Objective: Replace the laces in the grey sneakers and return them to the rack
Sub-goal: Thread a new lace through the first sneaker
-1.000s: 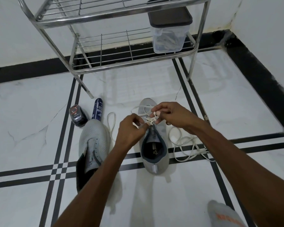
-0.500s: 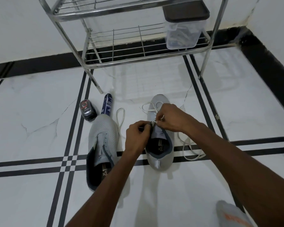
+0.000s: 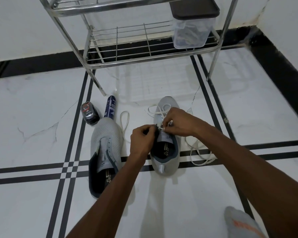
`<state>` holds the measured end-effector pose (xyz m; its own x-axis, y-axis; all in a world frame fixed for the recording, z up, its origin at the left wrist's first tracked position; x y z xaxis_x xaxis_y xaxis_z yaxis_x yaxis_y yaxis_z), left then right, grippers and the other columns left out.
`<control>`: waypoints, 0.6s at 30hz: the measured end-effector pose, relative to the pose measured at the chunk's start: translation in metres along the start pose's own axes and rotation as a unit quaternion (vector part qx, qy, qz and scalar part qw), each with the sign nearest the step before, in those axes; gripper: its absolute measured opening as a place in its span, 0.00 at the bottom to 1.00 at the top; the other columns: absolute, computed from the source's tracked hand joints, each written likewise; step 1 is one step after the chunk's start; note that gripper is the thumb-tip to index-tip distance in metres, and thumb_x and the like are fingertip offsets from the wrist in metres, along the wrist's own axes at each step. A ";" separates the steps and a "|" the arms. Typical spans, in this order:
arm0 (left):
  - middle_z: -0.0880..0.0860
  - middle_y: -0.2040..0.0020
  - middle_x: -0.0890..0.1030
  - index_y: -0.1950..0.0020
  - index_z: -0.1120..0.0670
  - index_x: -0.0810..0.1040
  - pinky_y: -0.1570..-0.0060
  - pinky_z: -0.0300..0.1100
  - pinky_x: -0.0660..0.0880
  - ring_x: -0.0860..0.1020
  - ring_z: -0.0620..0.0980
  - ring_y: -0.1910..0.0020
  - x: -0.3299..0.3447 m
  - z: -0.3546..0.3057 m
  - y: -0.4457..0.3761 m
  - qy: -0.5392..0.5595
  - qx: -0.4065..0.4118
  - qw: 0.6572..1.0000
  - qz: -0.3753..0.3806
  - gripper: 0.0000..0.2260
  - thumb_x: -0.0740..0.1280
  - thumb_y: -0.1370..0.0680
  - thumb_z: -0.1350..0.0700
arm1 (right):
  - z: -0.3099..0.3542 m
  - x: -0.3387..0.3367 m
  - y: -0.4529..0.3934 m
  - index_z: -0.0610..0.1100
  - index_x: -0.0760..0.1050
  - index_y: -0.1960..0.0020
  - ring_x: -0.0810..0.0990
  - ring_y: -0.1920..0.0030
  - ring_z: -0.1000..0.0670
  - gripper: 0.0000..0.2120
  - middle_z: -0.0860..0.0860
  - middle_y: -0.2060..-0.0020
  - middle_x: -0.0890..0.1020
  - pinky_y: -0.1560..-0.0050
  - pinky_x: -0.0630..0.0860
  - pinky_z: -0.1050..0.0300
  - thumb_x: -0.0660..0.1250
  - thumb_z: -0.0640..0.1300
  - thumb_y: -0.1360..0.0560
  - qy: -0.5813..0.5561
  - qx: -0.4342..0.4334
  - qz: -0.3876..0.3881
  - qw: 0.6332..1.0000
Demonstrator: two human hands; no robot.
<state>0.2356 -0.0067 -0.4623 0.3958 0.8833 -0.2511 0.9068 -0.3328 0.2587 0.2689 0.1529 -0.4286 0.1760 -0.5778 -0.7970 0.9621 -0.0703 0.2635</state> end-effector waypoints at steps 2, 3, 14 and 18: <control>0.45 0.60 0.87 0.61 0.42 0.84 0.52 0.40 0.80 0.84 0.44 0.56 0.000 0.000 0.000 -0.001 0.000 1.000 0.007 0.12 0.69 0.20 0.55 | 0.000 -0.001 0.002 0.41 0.86 0.50 0.80 0.48 0.45 0.07 0.43 0.50 0.81 0.46 0.77 0.50 0.71 0.42 0.24 0.000 0.002 -0.008 1.000; 0.45 0.59 0.87 0.60 0.42 0.84 0.52 0.39 0.80 0.84 0.43 0.56 0.001 0.000 0.000 -0.001 0.003 1.000 0.011 0.12 0.69 0.20 0.55 | -0.001 -0.001 0.002 0.42 0.86 0.49 0.80 0.47 0.46 0.07 0.43 0.49 0.81 0.46 0.77 0.50 0.71 0.42 0.24 -0.001 0.001 -0.009 1.000; 0.49 0.55 0.86 0.51 0.53 0.86 0.51 0.42 0.79 0.84 0.48 0.52 0.004 0.016 -0.011 0.042 -0.027 0.998 0.039 0.09 0.70 0.19 0.49 | -0.012 0.012 0.002 0.44 0.87 0.58 0.82 0.61 0.53 0.02 0.49 0.62 0.86 0.58 0.77 0.58 0.75 0.41 0.29 -0.127 0.068 -0.112 0.983; 0.50 0.57 0.86 0.52 0.54 0.84 0.53 0.42 0.80 0.83 0.47 0.56 0.007 0.017 -0.015 -0.010 -0.019 1.000 -0.014 0.04 0.73 0.21 0.54 | -0.007 0.004 0.021 0.45 0.85 0.61 0.78 0.68 0.59 0.07 0.54 0.67 0.82 0.67 0.70 0.69 0.76 0.48 0.28 -0.181 0.108 -0.227 0.951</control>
<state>0.2273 -0.0008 -0.4839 0.3733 0.8850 -0.2781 0.9119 -0.2949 0.2855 0.2914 0.1546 -0.4305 -0.3692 -0.6872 -0.6257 0.8490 -0.5233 0.0738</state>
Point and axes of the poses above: each hand's wrist, its own y-axis away from the middle knuckle, its own x-axis out of the palm, z = x × y, the point moved 4 cm from there along -y, towards the middle knuckle
